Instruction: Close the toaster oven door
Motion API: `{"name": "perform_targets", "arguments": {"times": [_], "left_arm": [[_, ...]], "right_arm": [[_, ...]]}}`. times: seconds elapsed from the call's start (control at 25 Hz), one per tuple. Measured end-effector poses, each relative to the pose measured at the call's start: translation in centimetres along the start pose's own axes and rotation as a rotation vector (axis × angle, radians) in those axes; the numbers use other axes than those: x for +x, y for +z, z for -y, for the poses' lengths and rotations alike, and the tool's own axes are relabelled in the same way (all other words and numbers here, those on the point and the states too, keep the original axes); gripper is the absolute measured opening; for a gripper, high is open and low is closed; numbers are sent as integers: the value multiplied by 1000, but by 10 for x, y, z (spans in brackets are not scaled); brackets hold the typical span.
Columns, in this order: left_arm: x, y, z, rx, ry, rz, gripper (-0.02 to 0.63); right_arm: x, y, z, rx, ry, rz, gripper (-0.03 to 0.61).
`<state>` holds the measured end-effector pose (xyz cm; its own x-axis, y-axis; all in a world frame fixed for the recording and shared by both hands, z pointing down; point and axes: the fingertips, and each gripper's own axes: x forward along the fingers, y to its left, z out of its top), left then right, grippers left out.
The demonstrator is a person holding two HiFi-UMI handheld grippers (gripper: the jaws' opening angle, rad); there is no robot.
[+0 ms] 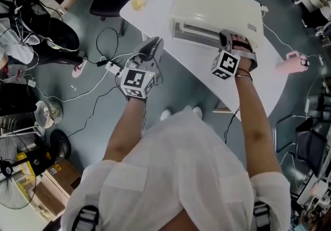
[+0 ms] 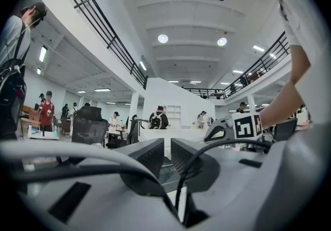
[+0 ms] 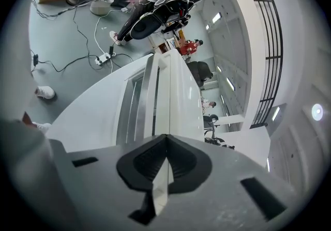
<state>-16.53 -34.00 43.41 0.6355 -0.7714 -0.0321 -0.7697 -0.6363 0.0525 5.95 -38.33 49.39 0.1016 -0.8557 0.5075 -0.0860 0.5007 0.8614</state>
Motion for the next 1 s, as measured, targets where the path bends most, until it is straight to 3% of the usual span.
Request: {"name": "perform_targets", "arguments": {"times": [0.44,0.52,0.8,1.0], "left_arm": [[-4,9,3,10,5,1,28],[-6,14,3,5,8,10,28],[-11,32,5,13,19,36,28],[-12,44,8,25,16,48,28]], "right_arm": [[-16,-2,6,66,-29,23,5],[-24,-4,14,194,-35,46,5],[-61,-17,27,813,-28,194,5],[-84,-34,21,1075,-43,277,5]]}}
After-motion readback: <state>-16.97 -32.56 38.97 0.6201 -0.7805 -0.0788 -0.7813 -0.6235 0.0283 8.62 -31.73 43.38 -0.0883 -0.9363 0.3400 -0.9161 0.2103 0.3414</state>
